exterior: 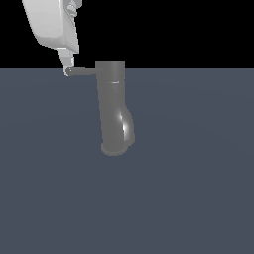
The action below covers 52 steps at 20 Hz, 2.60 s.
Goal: Turn on the faucet by rotating a designated handle.
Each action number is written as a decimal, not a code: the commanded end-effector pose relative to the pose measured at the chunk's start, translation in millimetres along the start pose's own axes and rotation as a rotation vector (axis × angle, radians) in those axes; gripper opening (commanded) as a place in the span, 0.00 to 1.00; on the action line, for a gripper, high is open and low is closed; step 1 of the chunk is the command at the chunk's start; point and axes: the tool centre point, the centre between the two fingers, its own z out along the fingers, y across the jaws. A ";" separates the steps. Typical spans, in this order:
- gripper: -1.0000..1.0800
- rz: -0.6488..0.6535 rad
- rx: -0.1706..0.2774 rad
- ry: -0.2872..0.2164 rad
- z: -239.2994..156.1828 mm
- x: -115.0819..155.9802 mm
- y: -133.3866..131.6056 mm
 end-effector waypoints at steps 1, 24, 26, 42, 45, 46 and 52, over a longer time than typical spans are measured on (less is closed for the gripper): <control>0.00 0.016 -0.003 0.001 0.2 16.3 8.4; 0.00 0.012 -0.003 0.001 -0.2 101.5 37.3; 0.00 0.013 -0.003 0.001 -0.2 112.7 37.1; 0.00 -0.010 -0.004 0.001 -0.1 152.1 18.7; 0.00 -0.007 -0.004 0.001 -0.1 159.9 11.8; 0.00 -0.006 -0.004 0.001 -0.1 162.4 9.5; 0.00 -0.001 -0.004 0.001 0.0 177.6 -3.9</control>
